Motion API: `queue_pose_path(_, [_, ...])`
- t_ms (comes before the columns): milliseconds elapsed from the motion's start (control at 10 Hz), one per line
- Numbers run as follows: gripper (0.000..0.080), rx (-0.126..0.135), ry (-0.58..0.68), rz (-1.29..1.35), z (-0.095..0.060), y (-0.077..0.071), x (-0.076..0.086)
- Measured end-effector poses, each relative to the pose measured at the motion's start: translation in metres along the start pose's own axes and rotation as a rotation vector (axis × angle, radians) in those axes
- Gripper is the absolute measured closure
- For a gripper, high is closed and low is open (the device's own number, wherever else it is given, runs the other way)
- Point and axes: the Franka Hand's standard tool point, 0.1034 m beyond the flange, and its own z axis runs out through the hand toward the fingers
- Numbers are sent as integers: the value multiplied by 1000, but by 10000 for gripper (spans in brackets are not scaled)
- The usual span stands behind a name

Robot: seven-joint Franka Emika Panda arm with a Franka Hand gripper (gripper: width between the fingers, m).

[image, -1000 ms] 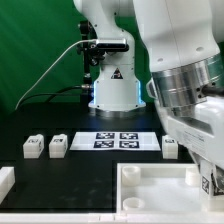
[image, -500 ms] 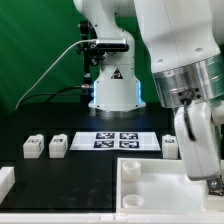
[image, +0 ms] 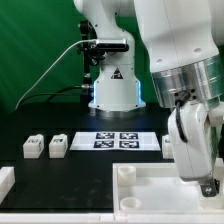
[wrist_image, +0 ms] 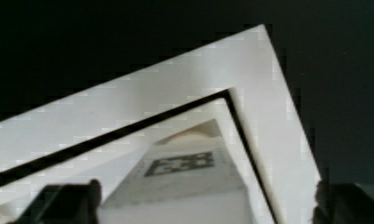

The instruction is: Assemble one leg

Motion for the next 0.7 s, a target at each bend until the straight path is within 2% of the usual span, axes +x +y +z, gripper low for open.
queue_pose_path(300, [151, -5, -7, -39, -8, 11, -5])
queue_pose_path(700, [151, -5, -7, -42, -8, 11, -5])
